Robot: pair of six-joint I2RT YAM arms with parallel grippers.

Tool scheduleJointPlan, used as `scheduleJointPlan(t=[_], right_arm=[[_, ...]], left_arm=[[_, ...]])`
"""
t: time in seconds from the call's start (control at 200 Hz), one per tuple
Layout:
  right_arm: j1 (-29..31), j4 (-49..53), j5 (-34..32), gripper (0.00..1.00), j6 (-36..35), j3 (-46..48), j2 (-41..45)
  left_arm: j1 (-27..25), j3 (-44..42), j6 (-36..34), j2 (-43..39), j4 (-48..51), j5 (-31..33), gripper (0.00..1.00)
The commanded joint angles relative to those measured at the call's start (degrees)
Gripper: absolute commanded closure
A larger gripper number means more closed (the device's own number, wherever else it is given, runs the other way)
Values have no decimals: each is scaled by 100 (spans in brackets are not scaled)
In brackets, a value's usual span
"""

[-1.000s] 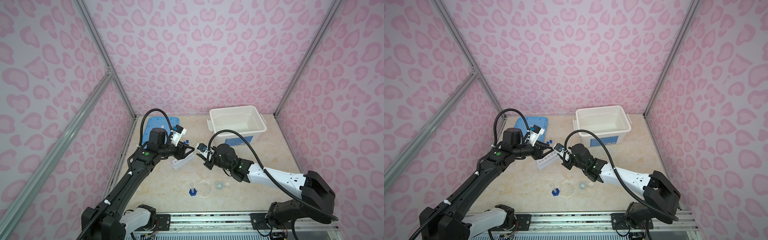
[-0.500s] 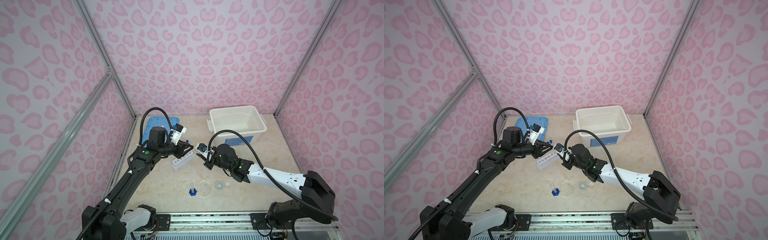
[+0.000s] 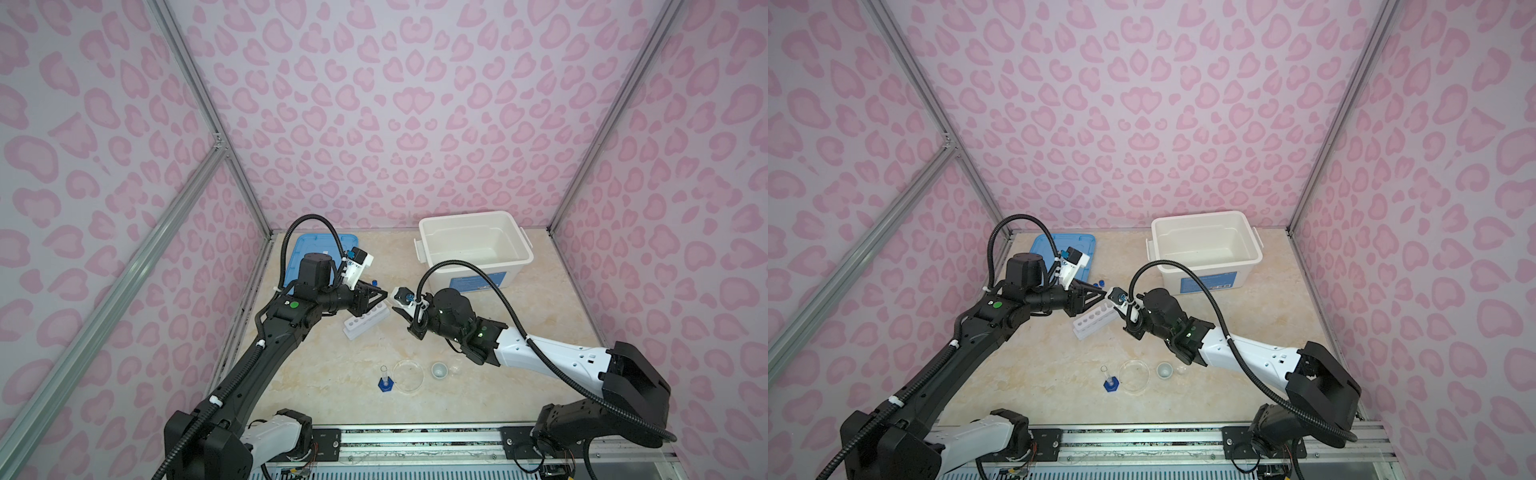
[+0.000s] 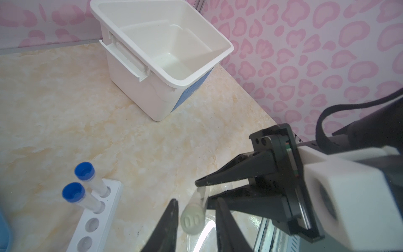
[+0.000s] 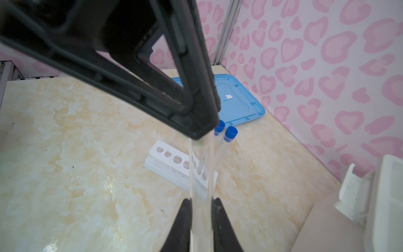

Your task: Organize the chemistry lab equipment

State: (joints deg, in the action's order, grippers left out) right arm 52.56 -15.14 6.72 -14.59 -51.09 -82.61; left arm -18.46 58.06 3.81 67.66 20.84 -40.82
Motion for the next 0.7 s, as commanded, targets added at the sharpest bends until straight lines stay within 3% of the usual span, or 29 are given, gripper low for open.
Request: scheduleJointPlan(t=[0.0,0.345,0.695], right_arm=[[14,-151,18,83,-4,25,-2],[35,-182,-13,83,7,38,7],[30,-217,-30,83,-15,-14,-33]], left_arm=[[-1,-1,-56,28,-194,-124,65],[0,-6,-47,0,-192,-171,73],[-2,-6,-39,19,-203,-231,70]])
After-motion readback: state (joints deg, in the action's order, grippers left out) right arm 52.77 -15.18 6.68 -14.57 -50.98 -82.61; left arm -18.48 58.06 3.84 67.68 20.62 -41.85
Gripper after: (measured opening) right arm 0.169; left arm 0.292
